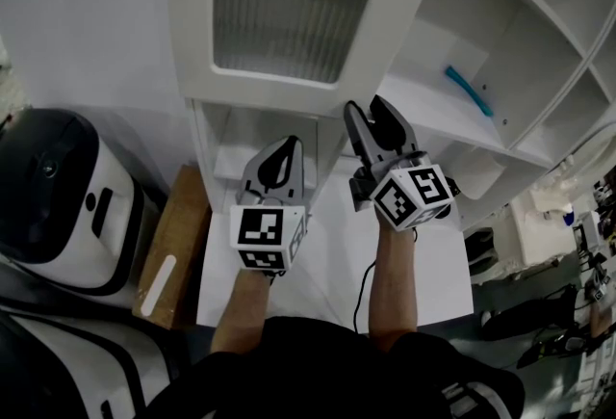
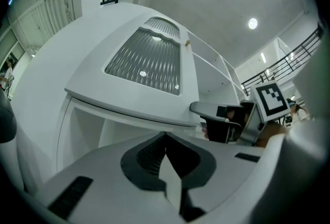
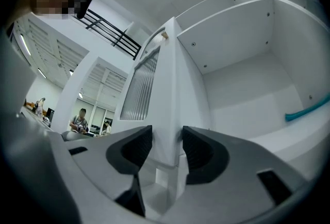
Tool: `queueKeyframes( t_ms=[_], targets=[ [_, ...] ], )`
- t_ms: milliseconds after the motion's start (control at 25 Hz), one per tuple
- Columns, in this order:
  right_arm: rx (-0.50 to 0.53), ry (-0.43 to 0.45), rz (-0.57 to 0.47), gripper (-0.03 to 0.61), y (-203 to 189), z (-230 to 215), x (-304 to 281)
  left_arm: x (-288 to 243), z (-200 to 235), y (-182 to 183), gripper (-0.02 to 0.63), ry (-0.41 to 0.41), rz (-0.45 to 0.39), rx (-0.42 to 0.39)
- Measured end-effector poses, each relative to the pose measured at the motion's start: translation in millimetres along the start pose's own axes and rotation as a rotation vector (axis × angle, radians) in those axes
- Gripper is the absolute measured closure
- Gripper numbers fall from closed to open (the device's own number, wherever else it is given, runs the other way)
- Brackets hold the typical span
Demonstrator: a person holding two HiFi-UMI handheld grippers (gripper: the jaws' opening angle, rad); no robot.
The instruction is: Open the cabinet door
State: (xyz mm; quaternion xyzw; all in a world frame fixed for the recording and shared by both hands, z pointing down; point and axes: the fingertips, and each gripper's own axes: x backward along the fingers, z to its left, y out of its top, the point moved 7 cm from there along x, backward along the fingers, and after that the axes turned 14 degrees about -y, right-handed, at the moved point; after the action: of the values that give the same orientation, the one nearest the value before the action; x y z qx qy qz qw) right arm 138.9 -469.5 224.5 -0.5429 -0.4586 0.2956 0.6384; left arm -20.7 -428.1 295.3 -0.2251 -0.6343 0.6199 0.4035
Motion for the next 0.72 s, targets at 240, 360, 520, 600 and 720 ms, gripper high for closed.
queueKeyframes(
  t_ms=[240,360,520,600,720],
  targets=[
    [-0.037,0.019,-0.028,0.407,-0.7,-3.4,2.8,-4.0,3.6,-4.4,0.6,0.003,0.008,0.004],
    [-0.043,0.04,-0.015,0.411,0.6,-4.1,2.7,-7.7,3.2,-3.7,0.6,-0.003,0.008,0.002],
    [-0.049,0.064,-0.014,0.41,0.4,-3.6,5.3,-8.8,2.9,-1.8,0.6,-0.005,0.004,-0.004],
    [-0.051,0.065,-0.018,0.41,0.4,-3.3,5.8,-9.0,2.8,-2.5,0.601,-0.005,0.005,-0.002],
    [-0.05,0.067,-0.018,0.41,0.8,-3.3,6.9,-9.4,0.9,-3.2,0.6,-0.009,0.004,-0.004]
  ],
)
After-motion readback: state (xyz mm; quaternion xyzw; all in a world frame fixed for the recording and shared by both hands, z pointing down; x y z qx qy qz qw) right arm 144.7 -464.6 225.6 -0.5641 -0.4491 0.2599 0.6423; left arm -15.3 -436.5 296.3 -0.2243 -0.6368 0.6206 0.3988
